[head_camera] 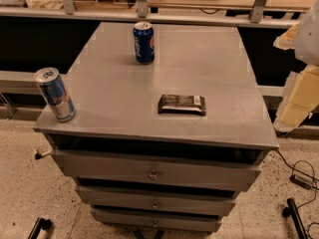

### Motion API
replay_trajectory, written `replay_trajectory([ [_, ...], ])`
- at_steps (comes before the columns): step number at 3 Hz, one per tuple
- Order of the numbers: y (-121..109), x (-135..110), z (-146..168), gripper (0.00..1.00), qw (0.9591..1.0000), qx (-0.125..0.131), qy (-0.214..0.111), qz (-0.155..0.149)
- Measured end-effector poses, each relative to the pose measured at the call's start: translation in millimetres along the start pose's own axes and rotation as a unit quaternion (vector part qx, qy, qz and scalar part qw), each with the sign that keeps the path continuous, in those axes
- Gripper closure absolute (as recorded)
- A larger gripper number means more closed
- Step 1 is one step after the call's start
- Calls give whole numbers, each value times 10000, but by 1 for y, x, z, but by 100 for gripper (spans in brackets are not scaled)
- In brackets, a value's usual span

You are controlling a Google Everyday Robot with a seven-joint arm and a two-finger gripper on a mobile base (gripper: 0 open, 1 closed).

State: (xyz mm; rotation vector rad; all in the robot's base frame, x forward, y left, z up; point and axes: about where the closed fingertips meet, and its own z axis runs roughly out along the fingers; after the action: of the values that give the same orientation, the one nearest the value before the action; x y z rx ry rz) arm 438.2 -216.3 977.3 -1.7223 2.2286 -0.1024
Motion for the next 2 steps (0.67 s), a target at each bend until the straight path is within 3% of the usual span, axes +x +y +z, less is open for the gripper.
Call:
replay_trajectory([
  [1,0,0,0,0,10000,2,0,0],
  [2,-14,-11,-3,0,9998,201,2,-87],
])
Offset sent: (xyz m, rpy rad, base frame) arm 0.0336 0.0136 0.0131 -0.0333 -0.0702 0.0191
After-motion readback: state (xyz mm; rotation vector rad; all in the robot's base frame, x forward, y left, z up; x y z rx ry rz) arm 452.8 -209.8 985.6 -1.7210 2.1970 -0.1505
